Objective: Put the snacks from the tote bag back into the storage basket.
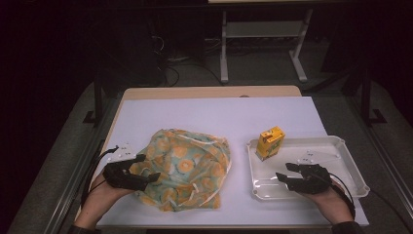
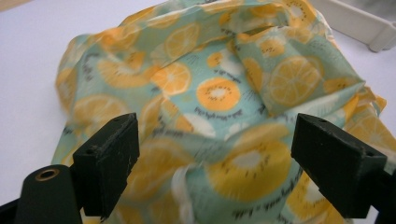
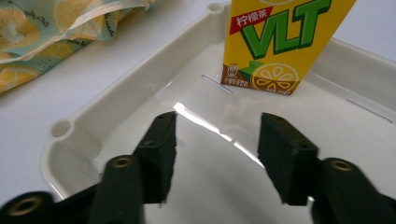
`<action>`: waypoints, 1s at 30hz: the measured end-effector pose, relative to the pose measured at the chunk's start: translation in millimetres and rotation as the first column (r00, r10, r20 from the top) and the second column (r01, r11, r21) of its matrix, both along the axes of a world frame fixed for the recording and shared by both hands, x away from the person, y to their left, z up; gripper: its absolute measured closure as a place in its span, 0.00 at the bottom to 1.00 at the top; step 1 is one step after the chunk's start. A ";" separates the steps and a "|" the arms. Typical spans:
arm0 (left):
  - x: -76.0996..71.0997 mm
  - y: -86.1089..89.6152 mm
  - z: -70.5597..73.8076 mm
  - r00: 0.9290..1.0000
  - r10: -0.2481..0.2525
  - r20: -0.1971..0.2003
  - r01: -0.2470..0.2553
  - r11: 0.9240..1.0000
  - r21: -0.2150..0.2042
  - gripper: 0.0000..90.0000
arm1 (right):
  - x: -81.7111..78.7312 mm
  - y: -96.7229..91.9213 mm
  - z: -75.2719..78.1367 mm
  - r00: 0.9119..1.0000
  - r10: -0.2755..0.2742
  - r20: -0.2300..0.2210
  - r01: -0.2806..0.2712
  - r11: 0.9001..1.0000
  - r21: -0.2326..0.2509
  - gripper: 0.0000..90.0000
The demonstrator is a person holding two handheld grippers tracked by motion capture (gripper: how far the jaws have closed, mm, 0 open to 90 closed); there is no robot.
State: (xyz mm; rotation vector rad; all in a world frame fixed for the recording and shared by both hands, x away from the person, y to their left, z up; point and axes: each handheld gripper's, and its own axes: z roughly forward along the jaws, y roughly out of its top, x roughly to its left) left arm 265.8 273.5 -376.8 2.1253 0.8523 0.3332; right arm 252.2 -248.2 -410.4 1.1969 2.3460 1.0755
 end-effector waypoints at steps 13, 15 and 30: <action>-20.7 31.2 -6.3 0.996 0.083 0.020 -0.083 0.997 -0.001 0.17 | 28.4 8.9 1.6 0.998 0.052 -0.042 -0.052 0.999 0.007 0.99; -23.8 35.7 -6.7 0.995 0.095 0.021 -0.095 0.995 -0.003 0.17 | 32.5 11.1 1.6 0.997 0.060 -0.051 -0.060 0.998 0.007 0.99; -32.9 59.2 -19.1 0.987 0.162 0.004 -0.162 0.986 0.028 0.17 | 56.3 17.3 0.3 0.996 0.063 -0.065 -0.065 0.998 -0.016 0.99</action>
